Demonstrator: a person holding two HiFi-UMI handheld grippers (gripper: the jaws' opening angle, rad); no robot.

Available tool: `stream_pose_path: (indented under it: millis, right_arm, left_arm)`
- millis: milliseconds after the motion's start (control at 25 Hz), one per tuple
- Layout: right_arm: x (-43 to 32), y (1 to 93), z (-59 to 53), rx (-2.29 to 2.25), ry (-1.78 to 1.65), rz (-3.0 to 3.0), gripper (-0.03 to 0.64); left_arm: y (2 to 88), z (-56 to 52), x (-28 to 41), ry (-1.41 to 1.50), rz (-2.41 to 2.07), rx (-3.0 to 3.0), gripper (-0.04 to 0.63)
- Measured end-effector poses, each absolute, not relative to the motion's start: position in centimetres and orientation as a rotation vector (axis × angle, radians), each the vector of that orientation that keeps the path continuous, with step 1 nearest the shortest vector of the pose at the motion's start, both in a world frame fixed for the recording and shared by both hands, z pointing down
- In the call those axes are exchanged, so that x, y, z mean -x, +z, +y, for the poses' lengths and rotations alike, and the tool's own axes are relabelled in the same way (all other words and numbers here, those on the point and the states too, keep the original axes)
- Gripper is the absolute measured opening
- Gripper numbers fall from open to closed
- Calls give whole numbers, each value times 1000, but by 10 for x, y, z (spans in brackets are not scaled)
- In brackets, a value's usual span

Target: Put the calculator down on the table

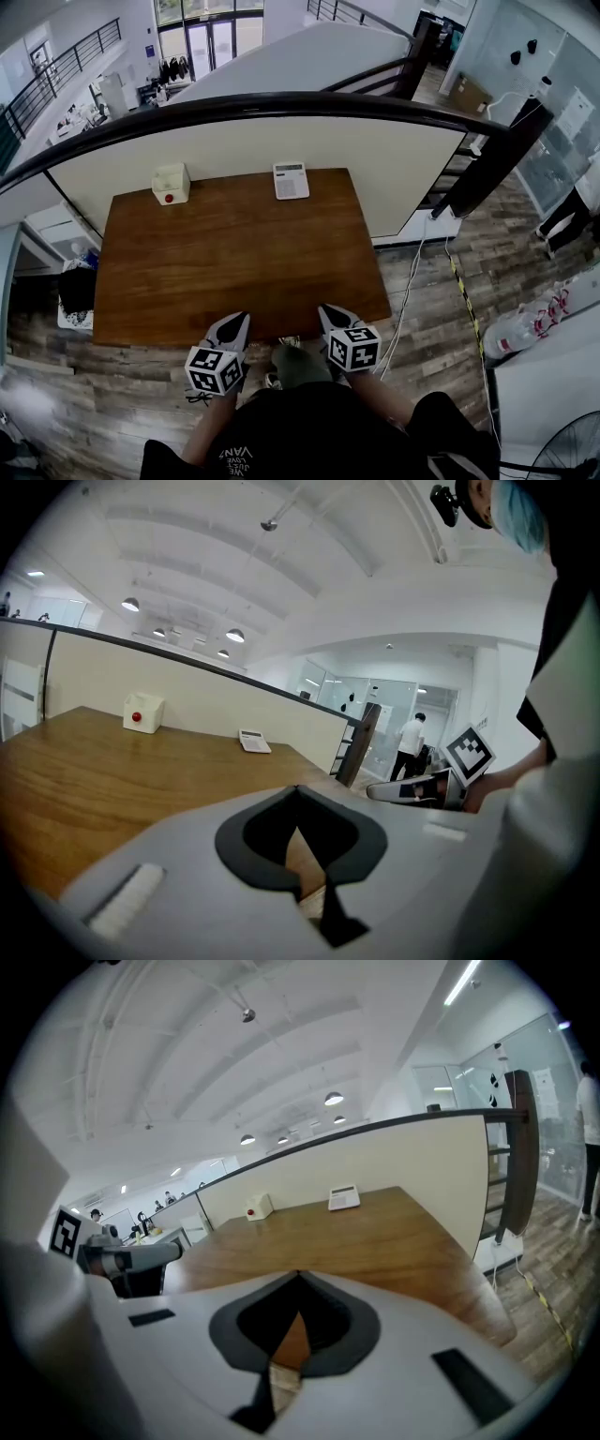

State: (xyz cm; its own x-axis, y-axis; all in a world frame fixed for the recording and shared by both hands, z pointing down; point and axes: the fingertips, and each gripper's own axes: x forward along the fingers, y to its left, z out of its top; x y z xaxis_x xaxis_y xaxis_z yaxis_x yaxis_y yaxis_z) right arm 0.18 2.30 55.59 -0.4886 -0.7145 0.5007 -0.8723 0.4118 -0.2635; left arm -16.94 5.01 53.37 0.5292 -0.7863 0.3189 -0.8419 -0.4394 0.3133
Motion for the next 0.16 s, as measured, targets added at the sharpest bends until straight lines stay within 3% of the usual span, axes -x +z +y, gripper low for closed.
stream_pose_path:
  millis: [160]
  right_arm:
    - [-2, 557, 21, -1374, 719, -2359, 12]
  left_arm:
    - [534, 48, 170, 175, -1330, -2336, 12]
